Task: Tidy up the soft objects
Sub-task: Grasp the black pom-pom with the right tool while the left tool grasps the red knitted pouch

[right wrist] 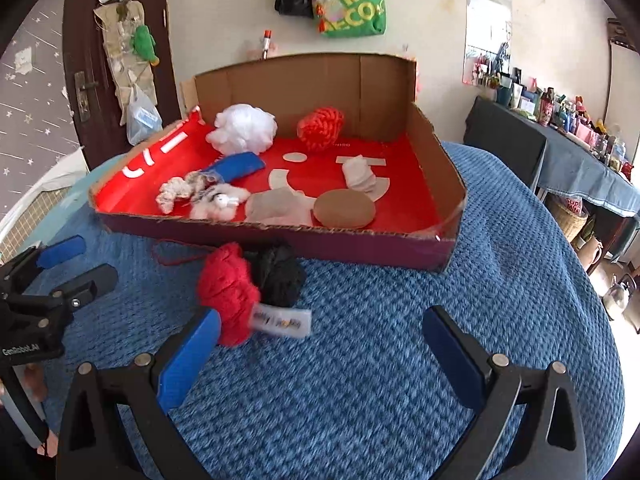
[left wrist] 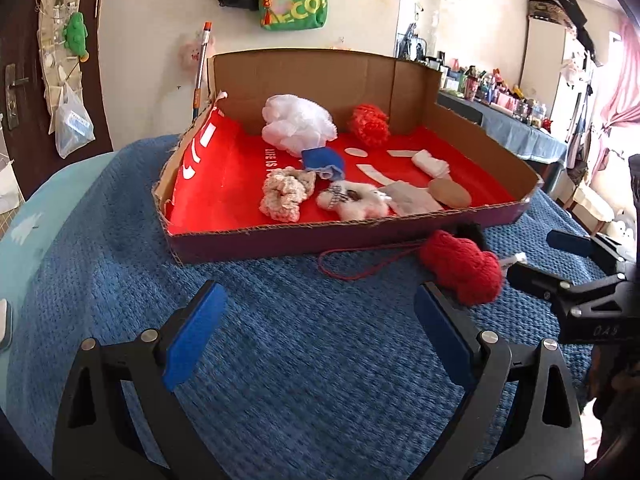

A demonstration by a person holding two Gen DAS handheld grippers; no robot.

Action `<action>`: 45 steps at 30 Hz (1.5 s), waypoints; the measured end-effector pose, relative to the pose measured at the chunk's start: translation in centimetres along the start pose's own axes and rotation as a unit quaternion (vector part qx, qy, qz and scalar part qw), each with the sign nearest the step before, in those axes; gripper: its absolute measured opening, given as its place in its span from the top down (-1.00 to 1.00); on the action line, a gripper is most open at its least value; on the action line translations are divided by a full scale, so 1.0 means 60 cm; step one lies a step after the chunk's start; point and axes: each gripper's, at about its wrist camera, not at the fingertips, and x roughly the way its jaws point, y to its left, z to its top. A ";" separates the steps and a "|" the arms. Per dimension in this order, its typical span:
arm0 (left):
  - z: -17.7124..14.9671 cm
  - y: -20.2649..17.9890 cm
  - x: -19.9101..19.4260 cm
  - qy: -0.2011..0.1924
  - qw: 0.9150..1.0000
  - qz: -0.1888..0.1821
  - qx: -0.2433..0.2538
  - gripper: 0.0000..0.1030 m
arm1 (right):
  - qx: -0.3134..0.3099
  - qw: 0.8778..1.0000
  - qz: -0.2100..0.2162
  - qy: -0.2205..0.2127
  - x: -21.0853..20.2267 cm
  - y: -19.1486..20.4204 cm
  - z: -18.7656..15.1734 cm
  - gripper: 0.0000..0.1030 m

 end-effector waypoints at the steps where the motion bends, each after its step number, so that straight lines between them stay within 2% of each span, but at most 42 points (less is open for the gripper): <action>1: 0.003 0.004 0.002 0.001 1.000 0.001 0.000 -0.87 | 0.003 1.000 -0.003 0.001 0.003 -0.004 0.004 -1.00; 4: 0.009 0.015 0.007 0.006 1.000 -0.002 -0.004 -0.87 | 0.004 1.000 -0.014 0.013 0.017 -0.012 0.016 -1.00; 7: 0.012 0.020 0.013 0.014 1.000 -0.007 -0.008 -0.87 | -0.009 0.999 -0.020 0.046 0.045 -0.011 0.024 -1.00; 10: 0.013 0.024 0.017 0.020 1.000 -0.011 -0.010 -0.87 | -0.017 0.998 -0.011 0.053 0.053 -0.006 0.030 -1.00; 12: 0.013 0.024 0.018 0.022 1.000 -0.012 -0.010 -0.87 | -0.022 0.998 0.022 0.054 0.052 0.003 0.034 -1.00; 15: 0.016 0.022 0.018 0.022 1.000 -0.010 -0.005 -0.87 | 0.007 0.987 0.137 0.084 0.063 0.009 0.034 -1.00; 16: 0.016 0.020 0.018 0.021 1.000 -0.009 -0.003 -0.87 | 0.018 0.982 0.162 0.092 0.067 0.011 0.031 -1.00; 19: 0.018 0.015 0.014 0.020 1.000 -0.008 0.006 -0.87 | 0.004 0.988 0.133 0.078 0.061 0.013 0.025 -1.00; 23: 0.018 0.009 0.015 0.022 1.000 -0.008 0.014 -0.87 | 0.035 0.989 0.136 0.047 0.030 -0.019 0.025 -1.00; 27: 0.018 0.007 0.018 0.024 1.000 -0.009 0.014 -0.87 | 0.015 0.998 0.053 0.041 0.015 -0.038 0.023 -1.00; 32: 0.015 0.006 0.019 0.026 0.999 -0.011 0.018 -0.87 | -0.036 0.996 -0.006 0.076 0.044 -0.035 0.014 -1.00; 35: 0.014 0.010 0.017 0.027 0.999 -0.011 0.017 -0.87 | -0.076 0.993 0.008 0.095 0.069 -0.002 0.016 -1.00; 37: 0.014 0.013 0.014 0.026 0.999 -0.010 0.015 -0.87 | -0.089 0.992 0.025 0.089 0.073 0.020 0.022 -1.00; 41: 0.013 0.022 0.006 0.022 1.000 -0.007 0.015 -0.87 | -0.059 0.990 0.099 0.080 0.075 0.038 0.038 -1.00; 45: 0.016 0.027 0.000 0.020 1.000 -0.005 0.014 -0.87 | -0.057 0.991 0.093 0.077 0.075 0.045 0.038 -1.00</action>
